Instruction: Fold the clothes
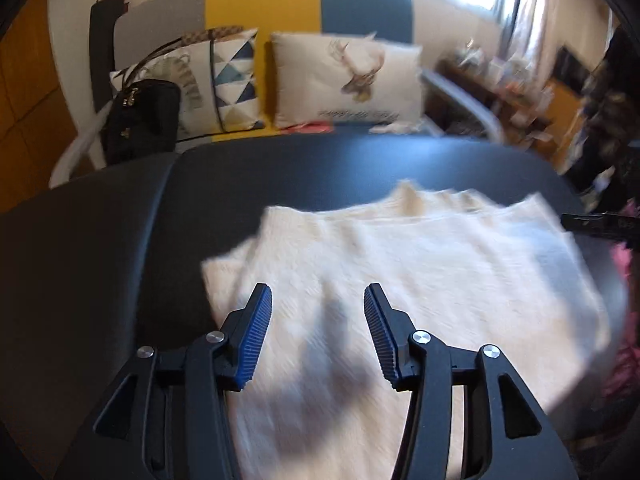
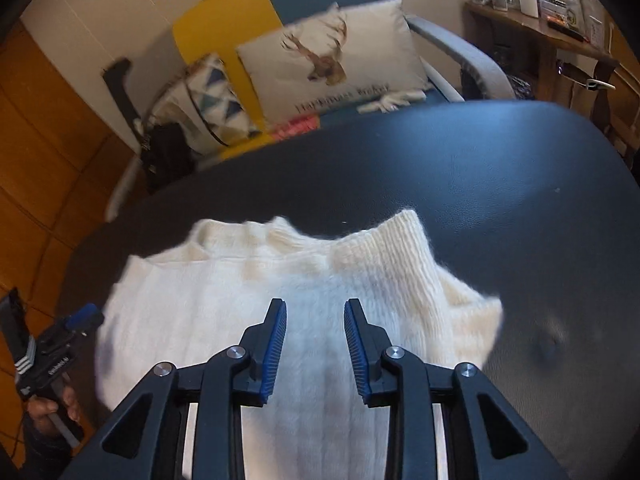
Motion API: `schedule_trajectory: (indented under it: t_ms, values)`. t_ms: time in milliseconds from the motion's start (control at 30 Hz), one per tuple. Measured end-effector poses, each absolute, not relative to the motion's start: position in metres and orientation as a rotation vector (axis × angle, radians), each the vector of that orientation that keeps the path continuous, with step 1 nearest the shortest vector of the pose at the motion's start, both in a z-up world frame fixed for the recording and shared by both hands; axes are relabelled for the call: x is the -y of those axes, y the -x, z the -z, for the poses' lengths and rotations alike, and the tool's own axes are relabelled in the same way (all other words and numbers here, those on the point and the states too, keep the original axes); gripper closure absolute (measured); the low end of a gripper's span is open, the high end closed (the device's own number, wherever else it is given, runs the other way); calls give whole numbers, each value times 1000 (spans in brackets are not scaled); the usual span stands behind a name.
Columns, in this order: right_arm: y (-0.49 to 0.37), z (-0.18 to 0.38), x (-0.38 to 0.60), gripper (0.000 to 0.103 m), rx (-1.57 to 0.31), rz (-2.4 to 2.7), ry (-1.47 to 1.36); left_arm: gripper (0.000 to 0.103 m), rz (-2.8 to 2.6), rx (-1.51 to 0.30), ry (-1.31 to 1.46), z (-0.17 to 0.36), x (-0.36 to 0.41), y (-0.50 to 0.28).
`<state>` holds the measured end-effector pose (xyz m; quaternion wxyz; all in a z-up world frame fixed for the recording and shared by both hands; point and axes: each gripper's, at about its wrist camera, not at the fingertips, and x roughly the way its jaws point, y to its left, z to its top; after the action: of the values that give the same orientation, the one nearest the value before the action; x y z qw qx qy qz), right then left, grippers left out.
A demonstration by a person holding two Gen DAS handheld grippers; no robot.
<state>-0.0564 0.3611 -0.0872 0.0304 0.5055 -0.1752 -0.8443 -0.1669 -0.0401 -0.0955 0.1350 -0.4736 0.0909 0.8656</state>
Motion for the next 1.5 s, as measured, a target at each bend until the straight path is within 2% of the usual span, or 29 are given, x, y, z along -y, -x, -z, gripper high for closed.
schedule_trajectory:
  t_ms: [33, 100, 200, 333, 433, 533, 633, 700, 733, 833, 900, 1000, 1067, 1100, 1133, 1267, 1433, 1500]
  values:
    - [63, 105, -366, 73, 488, 2602, -1652, 51, -2481, -297, 1441, 108, 39, 174]
    - [72, 132, -373, 75, 404, 2603, -1785, 45, -2485, -286, 1410, 112, 41, 177]
    - [67, 122, -372, 73, 406, 2637, -1733, 45, -2463, -181, 1385, 89, 43, 180]
    - [75, 128, -332, 73, 238, 2559, -1723, 45, -2431, -123, 1249, 62, 28, 182]
    - [81, 133, -301, 73, 118, 2496, -1710, 45, -2382, -266, 1271, 70, -1, 185]
    - [87, 138, -271, 69, 1, 2430, -1694, 45, -2322, -487, 1351, 97, -30, 177]
    - [90, 143, -261, 69, -6, 2408, -1689, 45, -2327, -502, 1320, 104, -30, 178]
    - [88, 146, -254, 72, -17, 2422, -1665, 64, -2269, -394, 1346, 106, -25, 184]
    - [87, 147, -250, 73, -27, 2431, -1649, 82, -2235, -335, 1357, 107, -22, 187]
    - [86, 146, -246, 72, 32, 2453, -1613, 97, -2204, -255, 1382, 107, -17, 194]
    - [87, 143, -243, 72, 73, 2465, -1591, 98, -2191, -242, 1376, 105, -17, 195]
    - [82, 140, -237, 76, -6, 2497, -1561, 100, -2202, -205, 1339, 99, -16, 194]
    - [81, 135, -234, 86, -42, 2518, -1535, 100, -2244, -120, 1279, 89, -11, 196]
    - [82, 131, -235, 87, -29, 2535, -1519, 100, -2262, -92, 1260, 87, -11, 199]
    - [83, 128, -237, 87, -5, 2549, -1507, 100, -2278, -73, 1245, 86, -13, 202]
    - [87, 140, -241, 87, 15, 2559, -1540, 99, -2261, -195, 1343, 113, -32, 209]
    - [85, 135, -237, 87, -12, 2596, -1521, 95, -2292, -49, 1338, 103, -22, 207]
    - [84, 123, -239, 83, 34, 2617, -1491, 91, -2316, -6, 1288, 88, -13, 204]
